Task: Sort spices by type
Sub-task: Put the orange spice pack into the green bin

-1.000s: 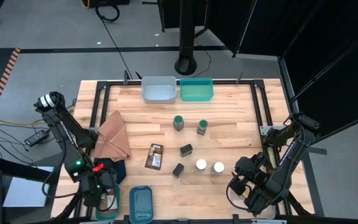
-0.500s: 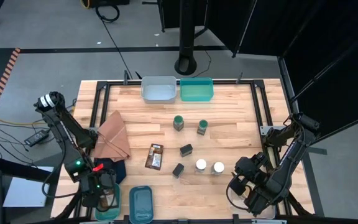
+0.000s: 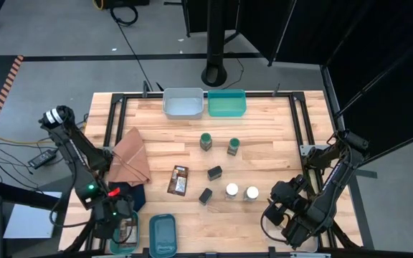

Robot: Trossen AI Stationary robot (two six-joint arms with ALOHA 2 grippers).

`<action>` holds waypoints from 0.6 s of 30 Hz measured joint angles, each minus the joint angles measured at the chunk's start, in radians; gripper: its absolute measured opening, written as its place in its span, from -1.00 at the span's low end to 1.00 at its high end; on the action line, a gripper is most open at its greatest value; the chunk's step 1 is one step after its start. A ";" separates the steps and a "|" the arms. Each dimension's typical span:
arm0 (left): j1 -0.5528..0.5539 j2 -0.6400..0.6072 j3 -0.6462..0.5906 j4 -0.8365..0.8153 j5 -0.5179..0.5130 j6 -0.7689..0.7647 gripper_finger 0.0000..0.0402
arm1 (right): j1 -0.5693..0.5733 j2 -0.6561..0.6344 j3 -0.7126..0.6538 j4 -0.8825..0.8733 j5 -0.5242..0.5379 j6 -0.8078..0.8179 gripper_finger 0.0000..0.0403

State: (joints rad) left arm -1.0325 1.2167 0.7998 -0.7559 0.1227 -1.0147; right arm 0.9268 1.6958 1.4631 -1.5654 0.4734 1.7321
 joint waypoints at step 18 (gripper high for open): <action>0.320 -0.066 0.142 -0.155 -0.236 0.310 0.27 | 0.000 0.000 0.000 0.000 0.009 -0.008 0.86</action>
State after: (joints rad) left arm -0.7125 1.1507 0.9417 -0.9109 -0.1132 -0.7045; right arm 0.9272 1.6958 1.4631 -1.5658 0.4823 1.7241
